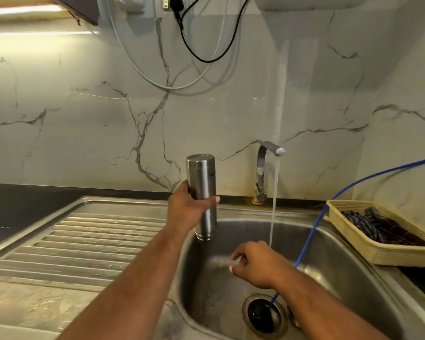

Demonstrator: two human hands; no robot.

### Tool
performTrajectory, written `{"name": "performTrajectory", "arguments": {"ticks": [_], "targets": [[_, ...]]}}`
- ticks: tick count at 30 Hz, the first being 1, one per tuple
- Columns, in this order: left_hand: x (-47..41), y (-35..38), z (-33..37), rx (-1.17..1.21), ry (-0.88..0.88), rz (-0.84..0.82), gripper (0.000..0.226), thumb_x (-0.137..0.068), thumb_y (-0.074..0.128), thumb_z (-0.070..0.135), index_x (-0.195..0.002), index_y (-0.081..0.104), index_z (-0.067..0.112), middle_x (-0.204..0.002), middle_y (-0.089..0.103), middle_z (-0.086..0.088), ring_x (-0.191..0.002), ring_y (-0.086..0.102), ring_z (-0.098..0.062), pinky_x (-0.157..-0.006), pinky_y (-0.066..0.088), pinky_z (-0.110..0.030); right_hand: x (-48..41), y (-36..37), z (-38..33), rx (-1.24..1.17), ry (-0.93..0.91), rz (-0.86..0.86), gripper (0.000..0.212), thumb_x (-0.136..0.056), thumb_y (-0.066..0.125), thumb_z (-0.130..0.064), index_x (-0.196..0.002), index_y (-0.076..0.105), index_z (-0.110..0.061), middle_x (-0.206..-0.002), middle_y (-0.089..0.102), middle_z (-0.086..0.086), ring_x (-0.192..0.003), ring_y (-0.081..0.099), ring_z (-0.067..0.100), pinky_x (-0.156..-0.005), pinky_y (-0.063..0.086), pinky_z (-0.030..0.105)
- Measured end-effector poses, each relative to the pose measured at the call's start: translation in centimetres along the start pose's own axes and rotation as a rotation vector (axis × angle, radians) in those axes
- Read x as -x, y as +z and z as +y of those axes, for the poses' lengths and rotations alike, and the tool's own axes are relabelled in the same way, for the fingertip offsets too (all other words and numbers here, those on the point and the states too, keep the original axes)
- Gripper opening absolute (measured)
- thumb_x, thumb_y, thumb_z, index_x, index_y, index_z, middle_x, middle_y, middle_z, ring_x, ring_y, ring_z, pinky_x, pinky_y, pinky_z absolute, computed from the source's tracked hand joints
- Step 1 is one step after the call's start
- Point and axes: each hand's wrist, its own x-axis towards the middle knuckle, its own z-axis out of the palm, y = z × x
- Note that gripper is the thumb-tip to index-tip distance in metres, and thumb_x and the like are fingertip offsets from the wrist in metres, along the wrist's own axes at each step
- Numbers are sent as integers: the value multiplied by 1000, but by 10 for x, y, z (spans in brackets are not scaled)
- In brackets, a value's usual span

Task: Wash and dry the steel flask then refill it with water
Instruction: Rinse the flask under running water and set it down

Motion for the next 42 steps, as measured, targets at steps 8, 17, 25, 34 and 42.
{"name": "performTrajectory", "arguments": {"ticks": [8, 17, 25, 34, 42], "targets": [[-89, -62, -20, -109, -32, 159, 64, -73, 90, 31, -127, 59, 17, -118, 70, -4, -103, 64, -19, -101, 53, -44, -20, 12, 0, 1, -54, -55, 40, -91, 62, -53, -129, 60, -39, -118, 63, -12, -104, 62, 9, -95, 54, 36], [-138, -108, -70, -202, -95, 253, 67, -75, 89, 35, -131, 55, 16, -126, 67, -11, -118, 63, -33, -103, 49, -48, -29, 20, 8, 1, -79, -28, 42, -92, 60, -56, -131, 58, -41, -117, 62, -14, -107, 59, 7, -93, 53, 32], [-147, -122, -102, -225, -139, 305, 71, -74, 89, 38, -131, 54, 14, -125, 67, -12, -116, 63, -35, -102, 50, -49, -31, 24, 9, 1, -62, -28, 42, -90, 60, -57, -130, 58, -43, -116, 62, -14, -107, 58, 7, -93, 53, 33], [-147, -118, -117, -206, -193, 280, 73, -78, 87, 37, -134, 49, 9, -127, 64, -16, -115, 62, -38, -100, 52, -52, -32, 25, 11, -11, -39, -45, 44, -89, 61, -58, -130, 58, -43, -115, 64, -14, -104, 60, 7, -92, 54, 35], [-110, -73, -79, -415, 21, 471, 125, -77, 78, 59, -159, -8, 21, -166, -1, -15, -153, 1, -41, -121, 17, -63, -28, 18, 8, -27, 23, -77, 45, -89, 64, -57, -132, 57, -44, -124, 61, -12, -109, 61, 11, -94, 52, 34]]}}
